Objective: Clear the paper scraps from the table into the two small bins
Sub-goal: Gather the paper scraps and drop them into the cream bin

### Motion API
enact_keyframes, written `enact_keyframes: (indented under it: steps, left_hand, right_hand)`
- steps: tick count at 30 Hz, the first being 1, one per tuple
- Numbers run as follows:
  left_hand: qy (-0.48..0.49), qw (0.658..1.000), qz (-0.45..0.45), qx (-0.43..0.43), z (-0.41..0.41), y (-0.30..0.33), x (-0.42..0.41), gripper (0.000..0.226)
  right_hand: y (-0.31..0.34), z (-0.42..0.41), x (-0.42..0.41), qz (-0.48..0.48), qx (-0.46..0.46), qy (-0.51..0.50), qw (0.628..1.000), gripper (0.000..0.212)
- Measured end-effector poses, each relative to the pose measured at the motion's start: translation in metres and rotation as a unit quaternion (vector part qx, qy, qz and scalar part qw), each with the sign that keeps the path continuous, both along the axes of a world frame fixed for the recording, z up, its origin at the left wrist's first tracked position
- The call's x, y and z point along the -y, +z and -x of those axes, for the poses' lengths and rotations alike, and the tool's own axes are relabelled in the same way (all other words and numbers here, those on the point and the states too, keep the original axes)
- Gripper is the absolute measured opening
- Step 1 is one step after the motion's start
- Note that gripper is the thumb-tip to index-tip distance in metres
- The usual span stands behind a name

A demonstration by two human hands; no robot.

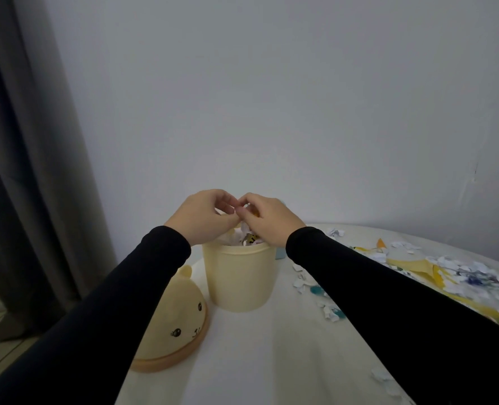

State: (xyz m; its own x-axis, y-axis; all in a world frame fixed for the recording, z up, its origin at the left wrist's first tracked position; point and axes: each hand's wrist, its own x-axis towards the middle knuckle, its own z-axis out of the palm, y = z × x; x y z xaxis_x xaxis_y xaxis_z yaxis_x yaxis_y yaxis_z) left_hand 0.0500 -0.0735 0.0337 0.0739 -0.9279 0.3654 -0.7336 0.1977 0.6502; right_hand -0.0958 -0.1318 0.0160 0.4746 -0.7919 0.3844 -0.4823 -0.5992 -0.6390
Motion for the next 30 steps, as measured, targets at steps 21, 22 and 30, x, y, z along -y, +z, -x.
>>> enact_keyframes:
  steps: [21, 22, 30]
  left_hand:
    - [0.052, 0.979, -0.069, 0.183, 0.018, 0.009, -0.001, 0.026]
    - [0.037, 0.977, -0.085, 0.192, 0.022, 0.009, -0.004, 0.028]
    - [0.075, 0.979, -0.072, 0.173, 0.031, 0.001, -0.005, 0.020]
  right_hand:
    - [0.035, 0.012, -0.007, 0.040, -0.269, -0.121, 0.955, 0.031]
    - [0.035, 0.011, -0.009, 0.047, -0.309, -0.128, 0.941, 0.029]
    - [0.029, 0.007, -0.016, 0.047, -0.322, -0.163, 0.931, 0.024]
